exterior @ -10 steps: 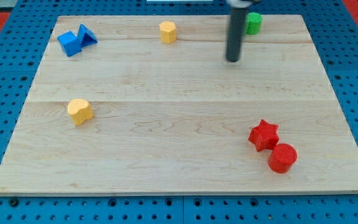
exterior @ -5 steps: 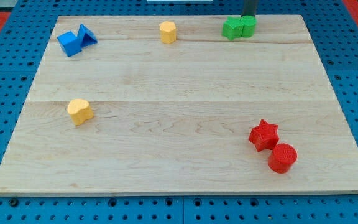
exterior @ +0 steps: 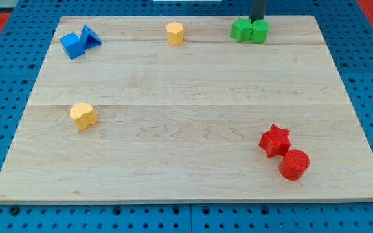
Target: Separate the green blocks
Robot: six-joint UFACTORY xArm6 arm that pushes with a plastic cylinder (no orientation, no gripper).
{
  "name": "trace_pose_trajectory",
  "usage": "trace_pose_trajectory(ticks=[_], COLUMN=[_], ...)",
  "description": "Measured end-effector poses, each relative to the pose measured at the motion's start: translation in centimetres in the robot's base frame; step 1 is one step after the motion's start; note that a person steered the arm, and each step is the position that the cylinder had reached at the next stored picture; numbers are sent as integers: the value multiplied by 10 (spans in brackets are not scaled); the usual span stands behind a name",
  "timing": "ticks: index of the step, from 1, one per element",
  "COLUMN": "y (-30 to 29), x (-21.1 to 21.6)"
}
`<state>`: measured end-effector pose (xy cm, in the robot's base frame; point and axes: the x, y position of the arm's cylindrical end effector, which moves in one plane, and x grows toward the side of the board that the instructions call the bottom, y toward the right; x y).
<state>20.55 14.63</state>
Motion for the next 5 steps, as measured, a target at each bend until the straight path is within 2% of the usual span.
trace_pose_trajectory(ticks=[3, 4, 5], y=[-44, -47, -78], x=[22, 4, -10])
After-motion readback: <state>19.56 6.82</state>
